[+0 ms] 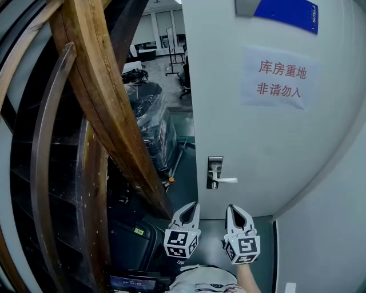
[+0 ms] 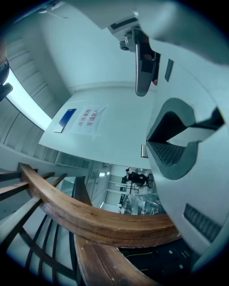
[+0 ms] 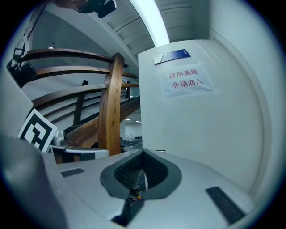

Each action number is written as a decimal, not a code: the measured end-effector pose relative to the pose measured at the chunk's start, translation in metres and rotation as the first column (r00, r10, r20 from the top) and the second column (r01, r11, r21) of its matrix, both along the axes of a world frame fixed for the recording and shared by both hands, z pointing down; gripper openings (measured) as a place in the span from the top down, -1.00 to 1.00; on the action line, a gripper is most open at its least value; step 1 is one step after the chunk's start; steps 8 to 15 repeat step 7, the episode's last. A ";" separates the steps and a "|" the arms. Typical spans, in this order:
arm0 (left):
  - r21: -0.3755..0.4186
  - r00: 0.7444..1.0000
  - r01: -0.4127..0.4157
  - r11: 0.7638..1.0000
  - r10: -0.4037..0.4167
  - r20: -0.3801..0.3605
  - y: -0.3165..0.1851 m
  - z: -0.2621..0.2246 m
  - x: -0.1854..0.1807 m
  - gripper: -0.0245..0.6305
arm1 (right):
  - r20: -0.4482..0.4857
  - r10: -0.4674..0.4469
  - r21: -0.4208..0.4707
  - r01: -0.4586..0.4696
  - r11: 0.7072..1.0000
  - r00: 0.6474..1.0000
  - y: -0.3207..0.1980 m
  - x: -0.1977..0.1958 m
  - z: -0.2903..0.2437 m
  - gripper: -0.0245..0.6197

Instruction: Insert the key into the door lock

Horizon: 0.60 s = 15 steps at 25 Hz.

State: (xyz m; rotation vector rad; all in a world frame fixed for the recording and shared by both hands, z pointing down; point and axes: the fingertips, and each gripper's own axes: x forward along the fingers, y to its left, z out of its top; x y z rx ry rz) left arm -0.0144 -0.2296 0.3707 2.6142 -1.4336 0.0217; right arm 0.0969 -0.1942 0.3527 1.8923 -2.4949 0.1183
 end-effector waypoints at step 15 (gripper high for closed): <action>-0.008 1.000 0.004 1.000 -0.004 0.000 -0.001 0.003 0.003 0.92 | 0.000 -0.029 -0.013 0.029 0.999 1.000 -0.003 -0.003 0.004 0.91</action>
